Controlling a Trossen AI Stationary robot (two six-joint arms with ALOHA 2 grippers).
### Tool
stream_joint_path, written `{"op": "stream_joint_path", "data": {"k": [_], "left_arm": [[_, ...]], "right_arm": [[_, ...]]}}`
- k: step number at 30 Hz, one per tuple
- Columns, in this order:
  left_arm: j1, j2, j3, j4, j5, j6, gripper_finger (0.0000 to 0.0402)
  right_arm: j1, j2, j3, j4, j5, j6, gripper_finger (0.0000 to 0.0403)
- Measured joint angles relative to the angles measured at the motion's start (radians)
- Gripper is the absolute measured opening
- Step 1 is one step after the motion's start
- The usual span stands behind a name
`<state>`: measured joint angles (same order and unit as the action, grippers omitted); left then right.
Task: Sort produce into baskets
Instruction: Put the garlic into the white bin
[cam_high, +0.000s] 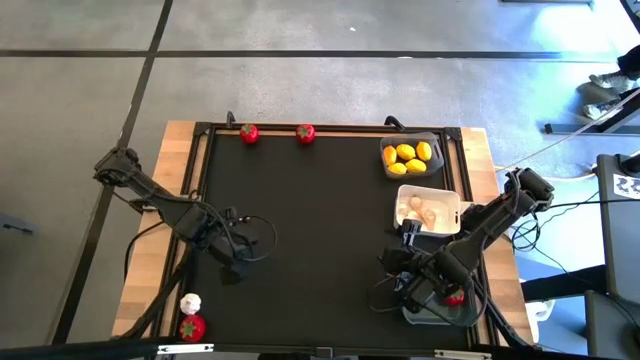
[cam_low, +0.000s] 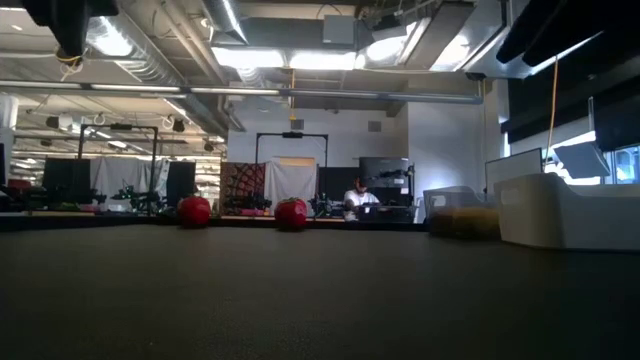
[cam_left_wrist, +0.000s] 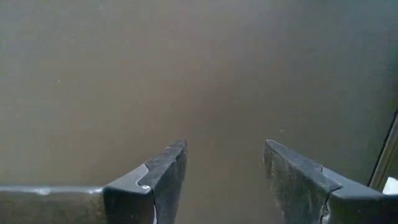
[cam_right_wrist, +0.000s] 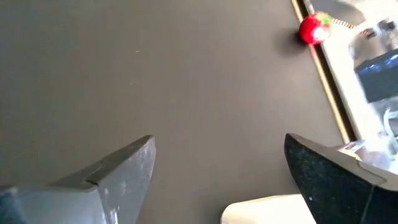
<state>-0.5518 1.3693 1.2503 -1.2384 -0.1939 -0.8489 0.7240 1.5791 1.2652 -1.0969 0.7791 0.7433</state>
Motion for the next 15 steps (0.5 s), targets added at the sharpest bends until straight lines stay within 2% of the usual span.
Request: {"op": "stream_joint_path", "data": {"k": [7,15], "left_arm": [[0.024,0.001,0.0,0.068,-0.012,0.115,0.0216],[0.022,0.015,0.0,0.086,-0.013,0.141,0.0293]], "right_arm": [[-0.042,0.0,0.0,0.0,0.023,-0.018,0.0353],[-0.094,0.0,0.0,0.001,0.015,-0.018,0.0353]]}}
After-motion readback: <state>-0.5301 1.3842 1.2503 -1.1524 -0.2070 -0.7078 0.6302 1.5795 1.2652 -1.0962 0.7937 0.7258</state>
